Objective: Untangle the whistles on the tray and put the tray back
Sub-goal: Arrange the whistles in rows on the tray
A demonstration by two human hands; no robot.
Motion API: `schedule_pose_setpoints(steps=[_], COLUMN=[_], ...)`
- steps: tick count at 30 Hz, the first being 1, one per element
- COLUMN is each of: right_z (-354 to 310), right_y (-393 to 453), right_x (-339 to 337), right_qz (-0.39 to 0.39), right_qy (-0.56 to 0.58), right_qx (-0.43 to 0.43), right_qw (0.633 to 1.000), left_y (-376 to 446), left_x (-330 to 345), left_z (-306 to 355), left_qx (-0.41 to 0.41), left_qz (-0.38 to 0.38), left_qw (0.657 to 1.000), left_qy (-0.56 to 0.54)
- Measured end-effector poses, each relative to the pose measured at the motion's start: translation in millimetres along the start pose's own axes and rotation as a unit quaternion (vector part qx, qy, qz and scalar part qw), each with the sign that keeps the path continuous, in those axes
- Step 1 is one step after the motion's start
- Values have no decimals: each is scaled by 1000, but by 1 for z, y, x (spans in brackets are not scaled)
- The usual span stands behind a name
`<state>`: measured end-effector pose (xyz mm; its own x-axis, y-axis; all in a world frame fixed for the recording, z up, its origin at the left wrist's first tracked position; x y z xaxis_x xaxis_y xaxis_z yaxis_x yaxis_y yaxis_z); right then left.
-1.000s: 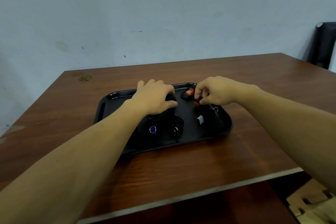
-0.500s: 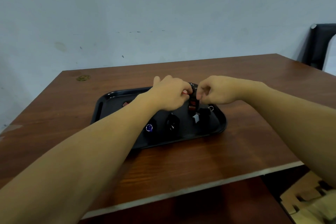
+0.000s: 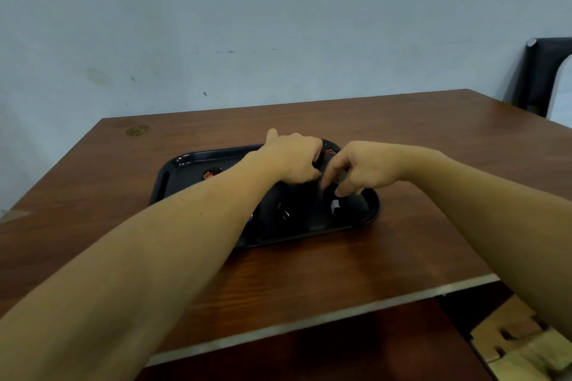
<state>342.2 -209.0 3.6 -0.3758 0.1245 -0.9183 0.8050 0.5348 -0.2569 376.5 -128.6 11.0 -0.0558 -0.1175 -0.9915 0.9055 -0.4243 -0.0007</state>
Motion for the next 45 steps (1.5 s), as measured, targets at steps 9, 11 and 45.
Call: schedule_pose_setpoints(steps=[9, 11, 45], right_z=[2, 3, 0], right_y=[0, -1, -7], right_x=[4, 1, 10], right_qz=[12, 38, 54], right_qy=[102, 90, 27], right_qx=[41, 44, 79], right_qw=[994, 994, 995], left_y=[-4, -5, -23], left_x=[1, -1, -4], left_z=[-9, -7, -12], left_qx=[21, 36, 84], left_qz=[23, 22, 16], left_qw=[1000, 999, 996], left_qy=[1, 5, 14])
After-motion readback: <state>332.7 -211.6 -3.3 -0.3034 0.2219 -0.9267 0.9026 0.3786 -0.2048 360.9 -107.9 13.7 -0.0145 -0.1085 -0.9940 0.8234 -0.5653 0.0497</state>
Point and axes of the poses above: each hand's wrist, its own y-axis towards the middle knuckle, its own x-axis out of the palm, z = x × y, the point moved 10 cm from there along y, towards the middle knuckle, and after that the axes turned 7 degrees about -y, right-handed, at the moved point
